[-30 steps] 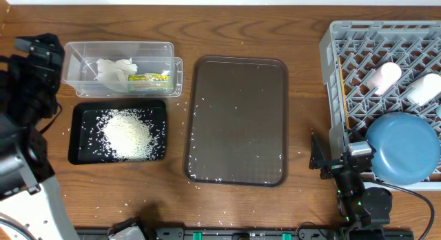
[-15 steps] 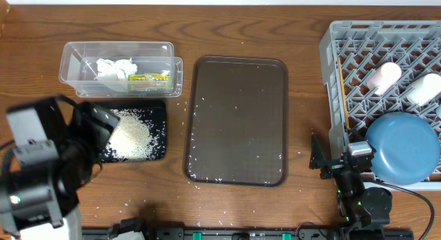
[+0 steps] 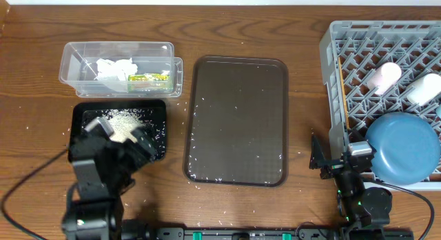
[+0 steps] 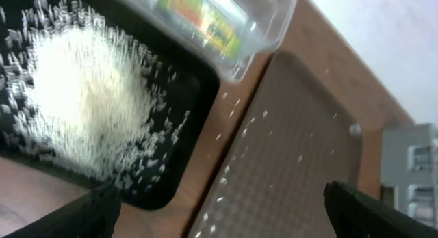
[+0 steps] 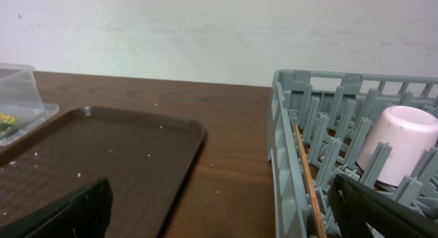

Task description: Sort waste into correct bins and load items into the dishwasher rack

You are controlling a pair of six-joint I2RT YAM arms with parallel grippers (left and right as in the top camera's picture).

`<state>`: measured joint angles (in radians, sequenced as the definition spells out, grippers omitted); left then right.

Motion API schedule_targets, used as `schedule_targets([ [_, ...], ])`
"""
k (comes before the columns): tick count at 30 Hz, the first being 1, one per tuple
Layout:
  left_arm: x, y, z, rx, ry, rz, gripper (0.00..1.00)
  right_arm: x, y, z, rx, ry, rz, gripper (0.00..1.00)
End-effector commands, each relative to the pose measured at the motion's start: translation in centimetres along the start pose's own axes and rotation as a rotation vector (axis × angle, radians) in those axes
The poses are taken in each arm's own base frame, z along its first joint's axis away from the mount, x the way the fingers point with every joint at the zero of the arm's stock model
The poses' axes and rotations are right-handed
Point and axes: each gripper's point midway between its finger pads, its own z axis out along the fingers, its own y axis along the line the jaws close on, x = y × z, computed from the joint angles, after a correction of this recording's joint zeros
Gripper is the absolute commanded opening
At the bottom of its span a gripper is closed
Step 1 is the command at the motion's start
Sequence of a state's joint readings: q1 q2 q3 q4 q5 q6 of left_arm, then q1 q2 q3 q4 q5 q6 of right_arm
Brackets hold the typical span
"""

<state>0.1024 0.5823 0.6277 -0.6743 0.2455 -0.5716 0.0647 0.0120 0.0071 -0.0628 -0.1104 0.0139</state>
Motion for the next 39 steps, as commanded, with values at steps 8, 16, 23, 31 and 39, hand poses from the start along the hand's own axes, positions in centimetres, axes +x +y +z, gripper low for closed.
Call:
schedule_targets([
  [8,2.1,1.8,4.1,0.088,-0.067,0.046,0.98,0.0,-0.6,0.0,0.028,-0.001,-0.010,0.99],
  [16,2.4,2.5,5.2,0.202,-0.238,0.078,0.98,0.0,-0.6,0.0,0.028,-0.001,-0.010,0.99],
  [23,1.5,2.0,4.1,0.270,-0.371,0.106,0.98,0.0,-0.6,0.0,0.028,-0.001,-0.010,0.99],
  [31,0.7,1.1,3.2,0.273,-0.490,0.288,0.98,0.0,-0.6,0.0,0.029,-0.001,-0.010,0.99],
  [39,-0.8,1.1,2.4,0.227,-0.591,0.300,0.98,0.0,-0.6,0.0,0.028,-0.001,-0.010,0.99],
])
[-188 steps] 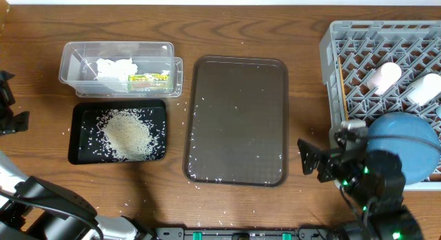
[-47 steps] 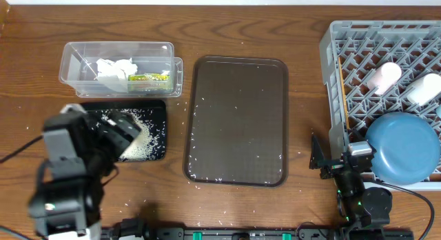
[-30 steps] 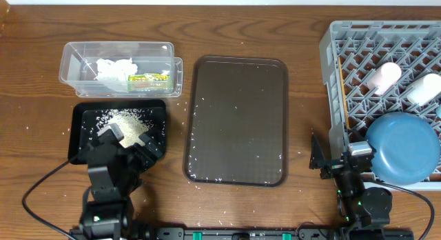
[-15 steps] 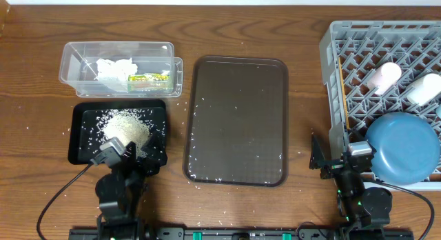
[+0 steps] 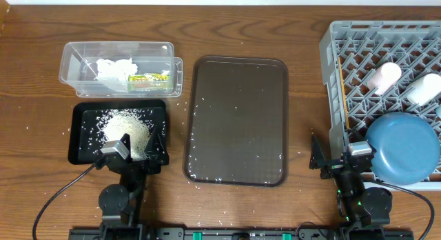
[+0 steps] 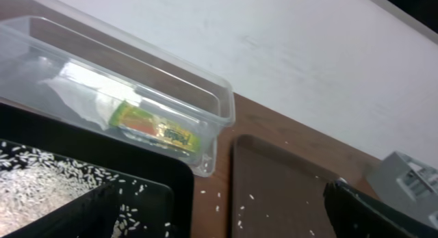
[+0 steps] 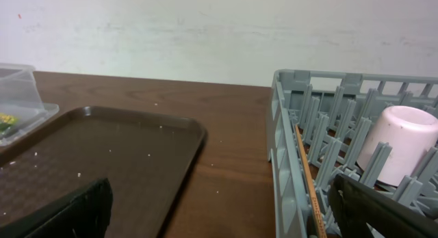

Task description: Sort waste into correct bins and load items into the dishwasher rack

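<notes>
My left gripper (image 5: 136, 149) sits low at the table's front edge, right behind the black bin (image 5: 80, 149), open and holding nothing; its view shows the same gripper (image 6: 219, 216) with jaws wide apart. A heap of rice (image 5: 124, 124) lies in the black bin. The clear bin (image 5: 69, 55) behind it holds white paper (image 5: 114, 66) and a green wrapper (image 6: 152, 125). My right gripper (image 5: 332, 161) rests open and empty beside the grey dish rack (image 5: 332, 74). The rack carries a pink cup (image 7: 400, 143), a white cup (image 5: 422, 88) and a blue bowl (image 5: 403, 147).
A brown tray (image 5: 238, 119) dotted with rice grains lies between the bins and the rack. Loose grains are scattered on the wood around the bins. An orange stick (image 7: 311, 187) lies along the rack's near wall.
My left gripper was raised over the black bin, looking down on the rice. Now it is drawn back low at the front edge, looking level across the bins. The right arm has not moved.
</notes>
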You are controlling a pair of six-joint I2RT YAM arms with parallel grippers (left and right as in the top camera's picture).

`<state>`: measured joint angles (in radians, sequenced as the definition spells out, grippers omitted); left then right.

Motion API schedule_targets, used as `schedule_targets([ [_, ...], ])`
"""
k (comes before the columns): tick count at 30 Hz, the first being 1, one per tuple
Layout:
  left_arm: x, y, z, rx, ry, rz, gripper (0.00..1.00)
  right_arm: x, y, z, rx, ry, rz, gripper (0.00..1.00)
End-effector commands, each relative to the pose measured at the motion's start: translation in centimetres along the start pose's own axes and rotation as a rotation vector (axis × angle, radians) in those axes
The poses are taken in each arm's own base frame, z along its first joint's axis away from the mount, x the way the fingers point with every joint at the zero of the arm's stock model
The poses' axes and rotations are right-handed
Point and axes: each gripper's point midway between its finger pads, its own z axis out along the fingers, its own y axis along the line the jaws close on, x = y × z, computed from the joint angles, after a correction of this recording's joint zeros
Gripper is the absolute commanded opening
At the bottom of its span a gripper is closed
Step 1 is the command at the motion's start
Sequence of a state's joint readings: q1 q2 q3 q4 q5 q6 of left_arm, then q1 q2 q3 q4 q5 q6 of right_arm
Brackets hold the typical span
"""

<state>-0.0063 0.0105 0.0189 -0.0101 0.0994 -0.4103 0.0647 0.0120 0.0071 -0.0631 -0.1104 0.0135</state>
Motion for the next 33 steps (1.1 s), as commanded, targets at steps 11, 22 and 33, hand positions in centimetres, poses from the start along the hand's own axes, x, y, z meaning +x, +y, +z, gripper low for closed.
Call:
schedule_targets([
  [11,1.2,2.0,0.0,-0.092,0.035,0.193,0.98,0.0,-0.6,0.0,0.028,-0.001,-0.010,0.99],
  [22,0.9,2.6,-0.1,-0.124,0.033,0.376,0.98,0.0,-0.6,0.0,0.028,-0.001,-0.010,0.99],
  [33,1.0,2.6,-0.1,-0.124,0.036,0.376,0.98,0.0,-0.6,0.0,0.028,-0.001,-0.010,0.99],
])
